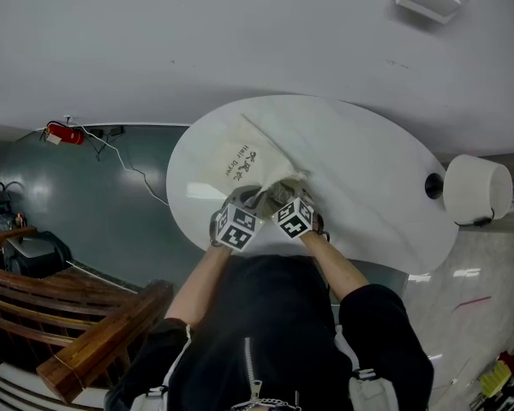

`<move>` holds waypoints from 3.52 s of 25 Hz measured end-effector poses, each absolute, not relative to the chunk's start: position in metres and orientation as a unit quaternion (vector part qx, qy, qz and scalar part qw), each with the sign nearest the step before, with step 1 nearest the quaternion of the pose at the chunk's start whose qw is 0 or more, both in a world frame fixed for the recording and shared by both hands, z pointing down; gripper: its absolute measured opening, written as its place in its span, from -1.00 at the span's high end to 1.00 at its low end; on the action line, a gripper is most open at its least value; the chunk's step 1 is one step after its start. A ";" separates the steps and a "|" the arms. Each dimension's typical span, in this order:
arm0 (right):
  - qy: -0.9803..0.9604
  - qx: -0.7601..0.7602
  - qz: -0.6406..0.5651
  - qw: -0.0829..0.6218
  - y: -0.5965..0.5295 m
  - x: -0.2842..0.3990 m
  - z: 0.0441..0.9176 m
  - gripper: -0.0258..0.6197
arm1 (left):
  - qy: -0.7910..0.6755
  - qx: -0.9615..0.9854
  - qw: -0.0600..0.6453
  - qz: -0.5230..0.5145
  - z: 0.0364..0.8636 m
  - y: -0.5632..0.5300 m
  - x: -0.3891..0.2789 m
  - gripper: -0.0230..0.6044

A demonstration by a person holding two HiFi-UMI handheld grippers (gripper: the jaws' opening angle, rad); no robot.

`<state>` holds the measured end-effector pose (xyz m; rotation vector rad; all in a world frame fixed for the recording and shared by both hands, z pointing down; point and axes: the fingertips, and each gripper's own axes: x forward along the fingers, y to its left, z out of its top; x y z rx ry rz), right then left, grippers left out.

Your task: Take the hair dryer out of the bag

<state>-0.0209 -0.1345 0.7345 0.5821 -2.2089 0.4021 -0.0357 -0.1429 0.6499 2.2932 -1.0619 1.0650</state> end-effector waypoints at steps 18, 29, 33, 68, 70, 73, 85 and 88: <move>-0.866 0.236 0.169 0.406 -0.116 0.008 0.732 0.22 | -0.366 0.823 0.202 0.385 0.658 -0.140 -0.027 0.81; -0.864 0.237 0.175 0.408 -0.107 0.023 0.729 0.22 | -0.363 0.823 0.204 0.387 0.661 -0.142 -0.026 0.81; -0.863 0.237 0.178 0.410 -0.103 0.030 0.731 0.22 | -0.361 0.823 0.203 0.389 0.662 -0.142 -0.026 0.81; -0.847 0.205 0.193 0.451 -0.069 0.099 0.756 0.21 | -0.355 0.820 0.205 0.399 0.667 -0.144 -0.027 0.81; -0.844 0.203 0.194 0.457 -0.068 0.100 0.761 0.21 | -0.354 0.819 0.206 0.401 0.668 -0.143 -0.027 0.81; -0.838 0.204 0.194 0.467 -0.067 0.101 0.768 0.20 | -0.355 0.819 0.208 0.401 0.669 -0.142 -0.029 0.81; -0.854 0.199 0.209 0.432 -0.072 0.092 0.744 0.10 | -0.356 0.822 0.213 0.391 0.668 -0.143 -0.028 0.81; -0.864 0.214 0.218 0.401 -0.085 0.079 0.728 0.10 | -0.357 0.823 0.214 0.387 0.669 -0.143 -0.028 0.81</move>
